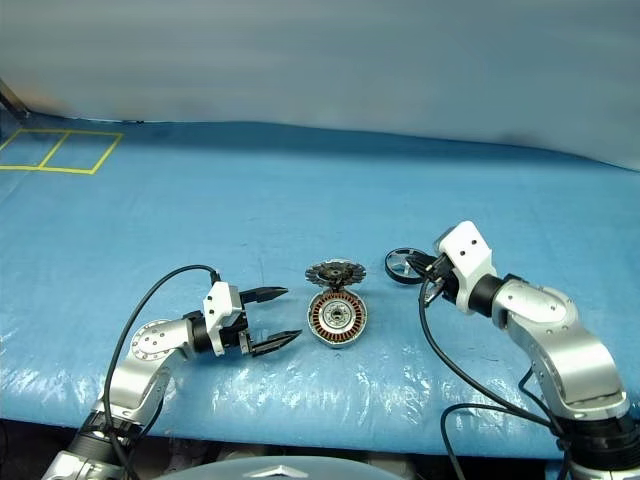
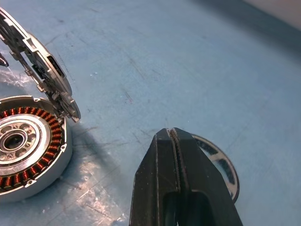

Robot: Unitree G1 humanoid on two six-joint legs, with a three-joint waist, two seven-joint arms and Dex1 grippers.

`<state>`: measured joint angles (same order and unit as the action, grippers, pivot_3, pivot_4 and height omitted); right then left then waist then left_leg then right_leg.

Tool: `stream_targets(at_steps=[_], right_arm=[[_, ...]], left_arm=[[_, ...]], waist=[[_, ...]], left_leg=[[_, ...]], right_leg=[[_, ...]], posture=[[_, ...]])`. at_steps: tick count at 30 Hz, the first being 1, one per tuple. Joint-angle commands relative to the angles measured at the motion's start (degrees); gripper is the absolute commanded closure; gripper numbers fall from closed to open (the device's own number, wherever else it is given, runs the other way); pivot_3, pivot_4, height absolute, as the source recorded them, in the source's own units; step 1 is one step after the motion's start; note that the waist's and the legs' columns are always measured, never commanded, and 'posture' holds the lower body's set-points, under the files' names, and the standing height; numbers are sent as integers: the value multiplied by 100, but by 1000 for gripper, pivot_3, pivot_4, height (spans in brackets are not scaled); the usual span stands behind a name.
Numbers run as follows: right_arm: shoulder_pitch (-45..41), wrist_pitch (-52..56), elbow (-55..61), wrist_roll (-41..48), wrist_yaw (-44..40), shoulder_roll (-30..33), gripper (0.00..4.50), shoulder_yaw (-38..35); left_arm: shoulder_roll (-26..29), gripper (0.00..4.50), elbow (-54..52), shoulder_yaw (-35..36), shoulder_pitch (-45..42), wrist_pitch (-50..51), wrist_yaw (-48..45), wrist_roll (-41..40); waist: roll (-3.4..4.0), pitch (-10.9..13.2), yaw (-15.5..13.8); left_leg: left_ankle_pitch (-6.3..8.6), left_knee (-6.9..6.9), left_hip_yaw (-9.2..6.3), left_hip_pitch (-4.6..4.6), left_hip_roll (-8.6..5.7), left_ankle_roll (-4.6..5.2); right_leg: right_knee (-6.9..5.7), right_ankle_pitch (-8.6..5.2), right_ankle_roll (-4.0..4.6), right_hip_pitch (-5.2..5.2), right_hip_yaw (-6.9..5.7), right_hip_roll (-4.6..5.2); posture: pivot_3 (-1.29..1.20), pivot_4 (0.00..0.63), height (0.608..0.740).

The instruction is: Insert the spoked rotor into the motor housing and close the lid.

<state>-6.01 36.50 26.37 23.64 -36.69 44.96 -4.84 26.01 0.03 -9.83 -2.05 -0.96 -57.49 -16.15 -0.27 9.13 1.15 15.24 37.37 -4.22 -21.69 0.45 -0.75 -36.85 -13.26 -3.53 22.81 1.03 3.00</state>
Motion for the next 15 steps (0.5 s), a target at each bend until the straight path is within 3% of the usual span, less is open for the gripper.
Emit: stream_targets(at_steps=[1,3,5,10,15], right_arm=[[-487,-290,-245,-398,-540,494,4095,330],[-809,-399,-500,-618,-782,711,3650,571],[-1063,-457,-742,-751,-1021,823,2851,769],[-1670,-692,-1305,-1309,-1263,870,1404,1207],[-2194,-1147,-1870,-1818,-1655,898,1404,1614]], left_arm=[[-50,0,-10,-27,-72,-138,-3,44],[-70,0,-10,-24,-55,-141,-5,26],[-70,0,-33,-25,-31,-137,-3,20],[-73,0,-73,-18,22,-137,12,32],[-77,0,-122,16,90,-165,79,38]], waist=[[5,5,0],[6,8,-3],[5,8,-1],[6,13,4],[11,17,6]], left_leg=[[0,0,-1,0,0,0],[0,0,3,-2,-3,0],[1,-1,2,-2,-3,1],[1,-3,2,-3,-3,1],[1,-3,4,-3,-3,1]], right_leg=[[0,3,-2,0,0,0],[2,10,4,1,1,3],[3,13,8,1,0,3],[3,16,15,3,0,3],[3,18,17,4,0,4]], posture=[[0,150,740],[0,150,740],[0,150,740],[0,150,740],[0,150,740]])
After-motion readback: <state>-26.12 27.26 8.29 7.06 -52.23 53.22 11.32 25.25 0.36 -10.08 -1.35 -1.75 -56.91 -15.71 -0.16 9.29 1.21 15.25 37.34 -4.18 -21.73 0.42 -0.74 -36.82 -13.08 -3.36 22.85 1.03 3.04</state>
